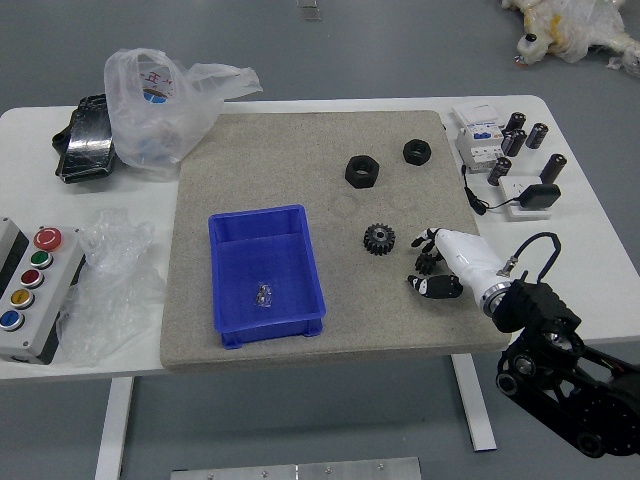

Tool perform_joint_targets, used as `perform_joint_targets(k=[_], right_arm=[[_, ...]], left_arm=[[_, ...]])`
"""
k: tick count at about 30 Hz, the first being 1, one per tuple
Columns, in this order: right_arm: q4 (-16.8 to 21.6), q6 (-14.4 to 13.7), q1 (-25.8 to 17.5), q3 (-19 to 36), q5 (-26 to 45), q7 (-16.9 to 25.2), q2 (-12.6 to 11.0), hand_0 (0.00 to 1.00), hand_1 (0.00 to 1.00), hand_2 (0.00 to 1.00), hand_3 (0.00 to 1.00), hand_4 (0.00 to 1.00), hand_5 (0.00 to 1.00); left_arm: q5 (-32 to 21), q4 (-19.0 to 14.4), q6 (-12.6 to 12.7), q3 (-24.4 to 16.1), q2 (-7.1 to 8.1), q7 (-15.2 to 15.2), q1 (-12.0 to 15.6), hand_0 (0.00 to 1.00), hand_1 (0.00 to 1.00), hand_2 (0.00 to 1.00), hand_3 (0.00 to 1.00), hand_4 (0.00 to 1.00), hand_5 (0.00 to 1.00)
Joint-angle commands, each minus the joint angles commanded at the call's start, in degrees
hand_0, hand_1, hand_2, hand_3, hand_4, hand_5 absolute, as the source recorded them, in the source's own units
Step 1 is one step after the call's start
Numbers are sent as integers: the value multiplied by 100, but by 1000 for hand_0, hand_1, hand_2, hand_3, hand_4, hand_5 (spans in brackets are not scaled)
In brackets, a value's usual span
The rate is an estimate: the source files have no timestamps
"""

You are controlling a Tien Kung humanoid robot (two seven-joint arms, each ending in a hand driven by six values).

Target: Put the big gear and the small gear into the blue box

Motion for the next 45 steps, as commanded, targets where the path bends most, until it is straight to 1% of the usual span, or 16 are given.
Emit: perform_joint_targets(k=[6,7,12,13,23,26,29,33,36,38,41,42,43,45], right_arm=[[-42,-15,-5,-6,23,7,-14,345,496,314,472,297,37],[-51,-21,-2,-8,27,12,-19,339,489,287,451,255,34],[-84,-89,45,-10,40,66,-45,339,489,287,451,255,34],[-91,-107,60,-9,45,81,-47,339,487,286,450,247,18],[-208,-270,232,-14,86,208,-42,340,487,286,449,247,22],[-178,-292,361,-62,125,216,-26,339,486,287,451,248,15],[-111,-307,595,-184,205,210,33,339,486,287,451,248,15],[36,-354,1027,-462,515,237,205,339,487,289,451,249,9],[136,-426,1374,-707,850,318,413,339,487,289,451,249,9],[165,-491,1600,-881,1037,381,594,342,489,290,454,252,2],[127,-570,1945,-1167,1310,499,854,342,489,290,454,252,2],[93,-580,2032,-1254,1376,534,917,342,489,290,454,252,2],[53,-584,2118,-1348,1447,573,976,366,493,301,462,265,2],[-39,-555,2286,-1561,1568,659,1073,366,493,301,462,265,2]], left_arm=[[1,-3,1,-5,5,6,10,725,652,657,765,742,458],[0,-2,2,-1,5,2,11,725,652,657,764,742,458],[-7,-3,4,9,0,-8,6,725,652,657,764,742,458],[-3,-3,4,8,-1,-9,6,725,652,657,765,742,459],[17,-1,-1,-3,4,-12,1,725,652,657,764,742,459],[24,-2,-1,-13,5,-8,4,725,652,657,764,742,460],[62,-5,-7,-52,8,15,15,725,652,657,764,742,460],[117,-11,-15,-106,16,48,25,725,652,657,764,743,459],[151,-14,-22,-132,21,63,14,725,652,657,764,743,459],[181,-15,-26,-154,22,74,6,725,652,657,764,743,460],[216,-18,-31,-179,23,91,-3,725,652,657,764,743,460],[227,-18,-33,-185,24,96,-5,725,652,657,764,743,460],[235,-19,-35,-190,25,99,-6,724,652,657,764,742,460],[241,-21,-36,-193,27,103,-11,724,652,657,764,742,460]])
